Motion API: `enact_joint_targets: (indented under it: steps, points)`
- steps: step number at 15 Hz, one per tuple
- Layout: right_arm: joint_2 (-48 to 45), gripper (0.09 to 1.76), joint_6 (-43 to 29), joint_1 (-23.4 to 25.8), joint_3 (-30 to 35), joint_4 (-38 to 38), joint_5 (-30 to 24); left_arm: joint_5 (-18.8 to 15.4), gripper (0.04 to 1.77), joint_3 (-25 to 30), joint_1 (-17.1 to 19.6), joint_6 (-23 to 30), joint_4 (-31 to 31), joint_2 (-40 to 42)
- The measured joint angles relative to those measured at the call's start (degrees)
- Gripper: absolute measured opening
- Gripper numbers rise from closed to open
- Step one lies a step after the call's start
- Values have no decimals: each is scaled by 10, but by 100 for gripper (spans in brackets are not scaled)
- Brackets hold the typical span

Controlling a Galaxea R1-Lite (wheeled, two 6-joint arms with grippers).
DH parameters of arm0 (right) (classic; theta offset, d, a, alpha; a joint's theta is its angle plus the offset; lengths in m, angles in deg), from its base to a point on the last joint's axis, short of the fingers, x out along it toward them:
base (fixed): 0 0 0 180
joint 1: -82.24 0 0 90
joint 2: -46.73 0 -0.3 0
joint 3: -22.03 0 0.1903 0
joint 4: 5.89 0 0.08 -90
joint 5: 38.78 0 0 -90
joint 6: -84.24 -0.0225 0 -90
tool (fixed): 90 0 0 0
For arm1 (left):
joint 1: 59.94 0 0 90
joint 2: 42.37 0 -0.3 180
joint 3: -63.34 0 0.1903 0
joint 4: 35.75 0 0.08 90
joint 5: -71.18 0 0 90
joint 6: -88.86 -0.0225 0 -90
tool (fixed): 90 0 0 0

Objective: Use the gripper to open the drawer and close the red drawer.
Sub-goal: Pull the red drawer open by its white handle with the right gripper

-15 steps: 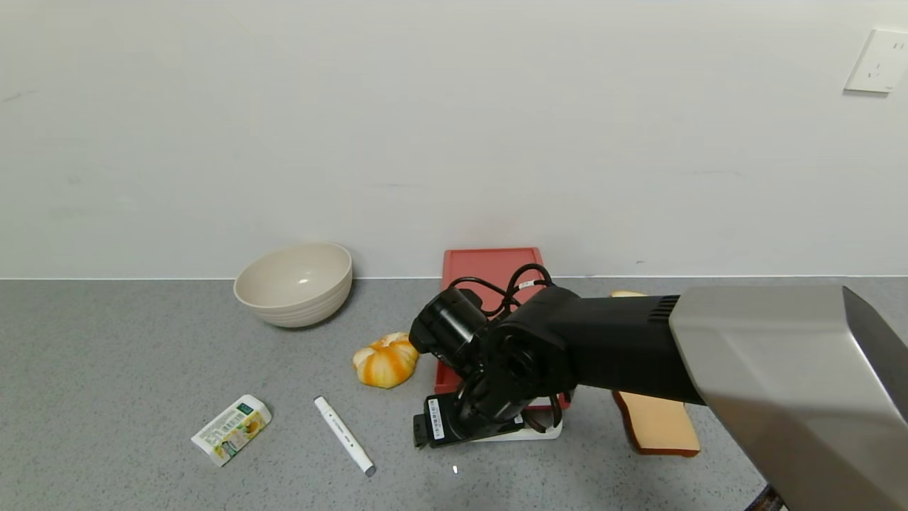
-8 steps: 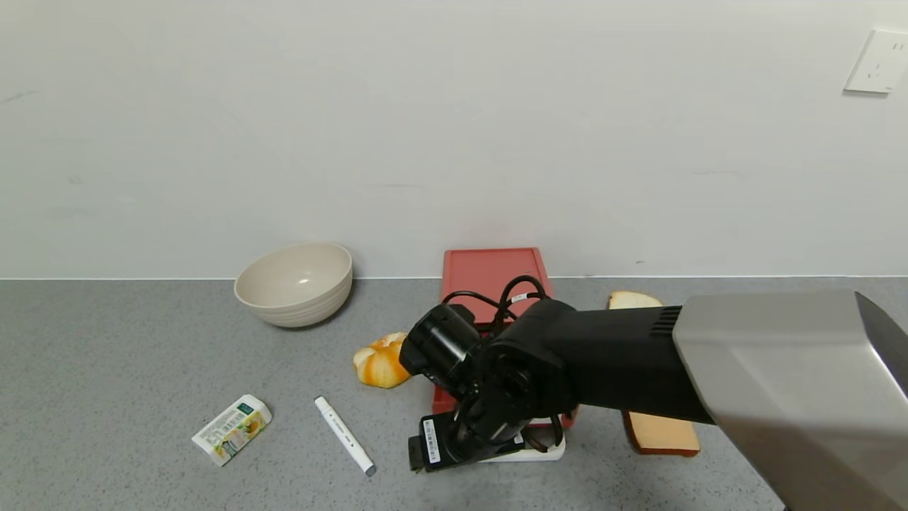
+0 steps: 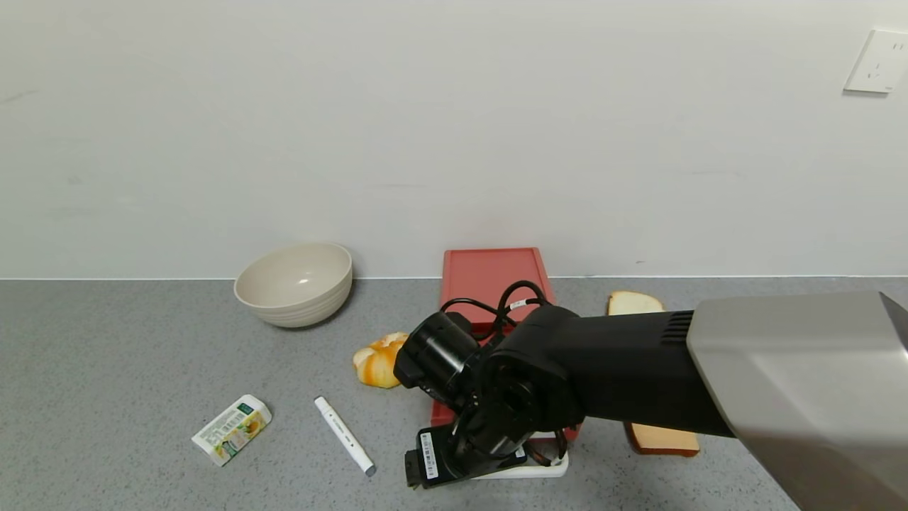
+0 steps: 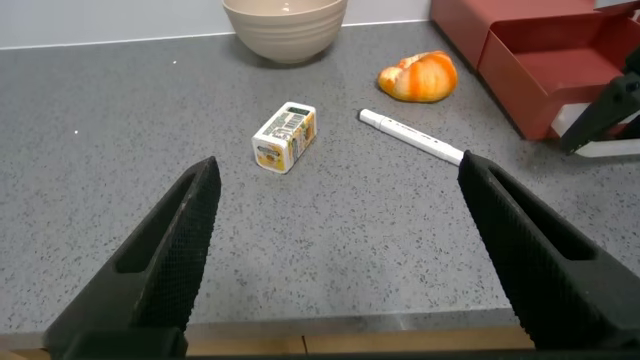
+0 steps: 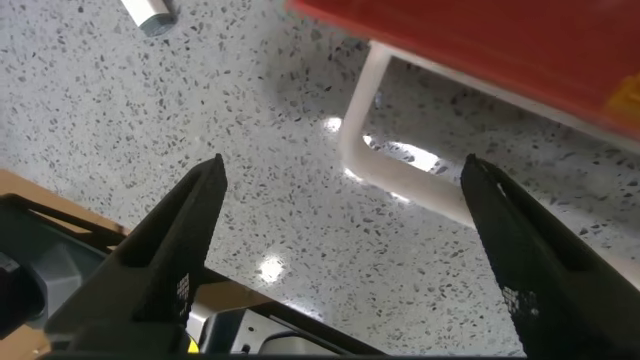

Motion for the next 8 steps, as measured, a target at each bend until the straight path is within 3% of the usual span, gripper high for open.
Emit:
enact_joint_targets:
  steps: [8]
  points:
    - [-5,171,-10,-7,11,-1,1,0,172,0,0,0,0,0]
